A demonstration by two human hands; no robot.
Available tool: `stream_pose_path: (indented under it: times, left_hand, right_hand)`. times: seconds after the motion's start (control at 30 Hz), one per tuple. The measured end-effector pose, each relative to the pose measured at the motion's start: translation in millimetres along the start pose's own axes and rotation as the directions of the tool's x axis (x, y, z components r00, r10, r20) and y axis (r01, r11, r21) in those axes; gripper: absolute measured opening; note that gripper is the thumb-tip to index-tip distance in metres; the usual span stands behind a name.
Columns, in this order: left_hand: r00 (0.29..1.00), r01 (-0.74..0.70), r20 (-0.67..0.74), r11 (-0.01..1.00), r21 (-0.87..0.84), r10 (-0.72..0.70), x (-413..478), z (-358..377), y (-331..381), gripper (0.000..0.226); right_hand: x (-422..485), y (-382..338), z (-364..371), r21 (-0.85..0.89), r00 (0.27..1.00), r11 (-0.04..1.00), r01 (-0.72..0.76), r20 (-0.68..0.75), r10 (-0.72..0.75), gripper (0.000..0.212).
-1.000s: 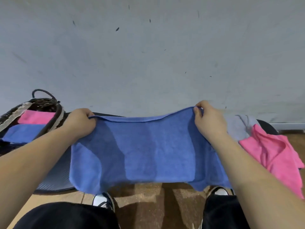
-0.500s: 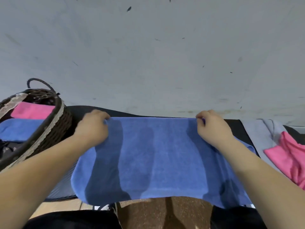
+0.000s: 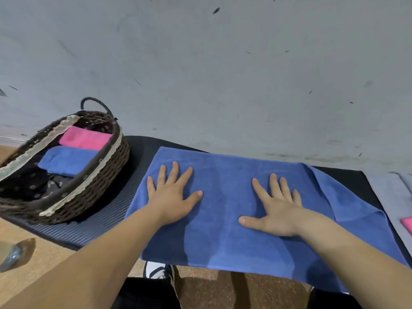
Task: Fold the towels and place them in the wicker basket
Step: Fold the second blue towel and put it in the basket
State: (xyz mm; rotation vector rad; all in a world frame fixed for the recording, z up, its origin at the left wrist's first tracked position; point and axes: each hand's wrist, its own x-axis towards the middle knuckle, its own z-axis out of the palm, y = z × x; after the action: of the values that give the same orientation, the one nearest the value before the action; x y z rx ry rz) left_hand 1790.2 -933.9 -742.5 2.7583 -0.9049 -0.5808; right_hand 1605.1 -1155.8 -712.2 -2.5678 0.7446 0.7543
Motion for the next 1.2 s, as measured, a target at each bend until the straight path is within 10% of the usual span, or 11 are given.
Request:
stream_pose_path:
  times: [0.3, 0.47, 0.6, 0.87, 1.2]
  left_hand:
    - [0.988, -0.047, -0.148, 0.998, -0.033, 0.042, 15, -11, -29, 0.068]
    - [0.933, -0.192, -0.31, 0.981, 0.008, 0.185, 15, -13, 18, 0.055]
    - [0.867, -0.401, -0.359, 0.912, -0.087, 0.346, 0, -3, 92, 0.047]
    - [0.715, -0.697, -0.115, 0.716, -0.04, 0.69, -9, 40, 251, 0.022]
    - [0.786, -0.618, 0.129, 0.764, 0.185, 0.604, 40, 33, 342, 0.012]
  right_hand:
    - [-15, 12, -17, 0.389, 0.937, 0.88, 0.272, -0.315, -0.15, 0.074]
    - [-49, 58, -28, 0.426, 0.854, 0.873, 0.238, -0.519, 0.02, 0.018]
    - [-70, 117, -35, 0.428, 0.812, 0.904, 0.025, -0.536, 0.231, 0.015]
    - [-79, 201, -5, 0.446, 0.851, 0.864, -0.234, -0.335, 0.404, 0.03]
    - [-76, 207, 1, 0.518, 0.832, 0.851, -0.089, -0.431, 0.35, 0.013]
